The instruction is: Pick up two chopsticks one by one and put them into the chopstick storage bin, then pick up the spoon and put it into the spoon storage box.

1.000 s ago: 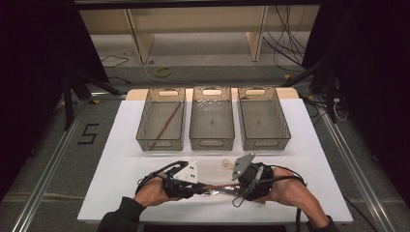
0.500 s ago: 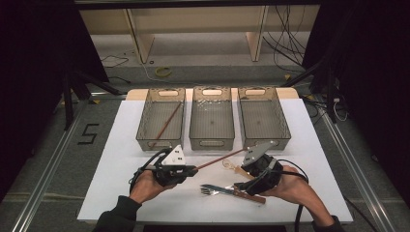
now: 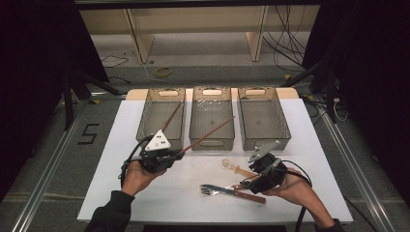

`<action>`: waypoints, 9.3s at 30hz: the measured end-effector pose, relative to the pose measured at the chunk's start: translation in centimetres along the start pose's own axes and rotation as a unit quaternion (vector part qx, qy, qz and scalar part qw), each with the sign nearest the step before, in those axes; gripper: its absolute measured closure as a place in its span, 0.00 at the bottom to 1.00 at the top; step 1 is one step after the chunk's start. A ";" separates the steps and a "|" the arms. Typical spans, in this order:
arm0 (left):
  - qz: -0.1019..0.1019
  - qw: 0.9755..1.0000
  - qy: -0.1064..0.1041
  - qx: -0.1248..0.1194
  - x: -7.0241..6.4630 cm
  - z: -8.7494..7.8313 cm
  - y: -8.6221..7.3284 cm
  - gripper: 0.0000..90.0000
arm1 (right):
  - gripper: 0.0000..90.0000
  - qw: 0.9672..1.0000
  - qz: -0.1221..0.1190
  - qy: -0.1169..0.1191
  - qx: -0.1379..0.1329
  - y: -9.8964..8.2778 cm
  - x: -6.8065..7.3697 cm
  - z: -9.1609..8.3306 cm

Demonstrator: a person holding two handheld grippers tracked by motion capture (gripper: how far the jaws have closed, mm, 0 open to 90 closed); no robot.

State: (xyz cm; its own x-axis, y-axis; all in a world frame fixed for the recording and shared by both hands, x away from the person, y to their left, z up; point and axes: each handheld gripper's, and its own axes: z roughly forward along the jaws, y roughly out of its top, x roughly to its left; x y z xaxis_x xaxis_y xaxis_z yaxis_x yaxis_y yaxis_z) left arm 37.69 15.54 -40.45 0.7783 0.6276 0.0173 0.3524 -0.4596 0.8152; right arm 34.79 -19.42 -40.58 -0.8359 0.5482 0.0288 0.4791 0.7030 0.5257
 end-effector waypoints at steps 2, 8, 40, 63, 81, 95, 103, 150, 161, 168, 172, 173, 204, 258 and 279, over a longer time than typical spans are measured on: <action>-0.012 1.000 0.010 -0.004 0.7 -0.2 0.0 0.92 | 0.38 1.000 0.011 -0.003 0.001 -0.1 -0.3 0.1; -0.041 0.999 0.031 -0.009 2.7 -0.8 0.0 0.92 | 0.37 1.000 0.020 -0.002 0.001 -0.4 -0.5 0.2; -0.163 0.979 0.121 0.017 12.1 0.7 -1.0 0.92 | 0.37 1.000 0.026 -0.007 0.003 -0.9 -0.8 0.2; -0.201 0.974 0.098 0.020 12.3 0.8 -1.1 0.60 | 0.36 1.000 0.029 -0.008 0.004 -0.9 -0.9 0.0; -0.184 0.981 0.032 -0.059 8.4 -1.4 -1.6 0.26 | 0.35 0.999 0.045 -0.024 0.012 -0.4 -2.2 0.6; -0.167 0.983 0.004 -0.070 5.7 -1.0 -2.6 0.22 | 0.34 0.997 0.058 -0.031 0.032 0.5 -3.3 1.5; -0.153 0.986 -0.011 -0.070 3.6 -0.8 -3.3 0.22 | 0.34 0.996 0.060 -0.030 0.051 1.1 -3.8 2.5; -0.120 0.990 -0.029 -0.065 -0.5 -0.4 -6.5 0.20 | 0.65 0.989 0.018 -0.012 0.146 1.4 -4.7 6.4; -0.117 0.991 -0.026 -0.064 -0.7 -0.3 -7.1 0.20 | 0.84 0.987 -0.021 -0.028 0.158 1.5 -4.0 6.8; -0.119 0.990 -0.025 -0.075 -0.7 -0.5 -7.3 0.20 | 0.84 0.989 -0.018 -0.025 0.143 1.5 -3.8 6.3; -0.122 0.988 -0.024 -0.087 -0.7 -0.7 -7.3 0.20 | 0.84 0.991 -0.011 -0.022 0.133 1.5 -3.8 5.8; -0.121 0.989 -0.023 -0.087 -0.7 -0.7 -7.3 0.20 | 0.84 0.991 -0.011 -0.024 0.130 1.5 -3.7 5.7; -0.129 0.986 -0.014 -0.106 -0.5 -1.3 -7.6 0.20 | 0.84 0.999 0.015 -0.039 -0.020 6.1 -5.4 0.8; -0.141 0.981 -0.006 -0.130 -0.2 -1.8 -7.7 0.20 | 0.84 0.993 0.079 -0.078 -0.047 15.1 -9.6 4.8; -0.142 0.981 -0.005 -0.130 -0.1 -1.9 -7.8 0.20 | 0.82 0.993 0.091 -0.069 -0.028 15.6 -9.6 6.8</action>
State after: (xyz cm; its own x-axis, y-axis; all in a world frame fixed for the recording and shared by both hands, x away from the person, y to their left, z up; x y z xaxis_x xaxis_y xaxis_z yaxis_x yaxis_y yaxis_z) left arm 33.88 20.18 -45.69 0.6740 0.7000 -0.2359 0.4122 -0.0913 0.9065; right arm 52.13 -10.59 -38.42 -0.6908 0.7229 0.0128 0.5994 0.5628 0.5692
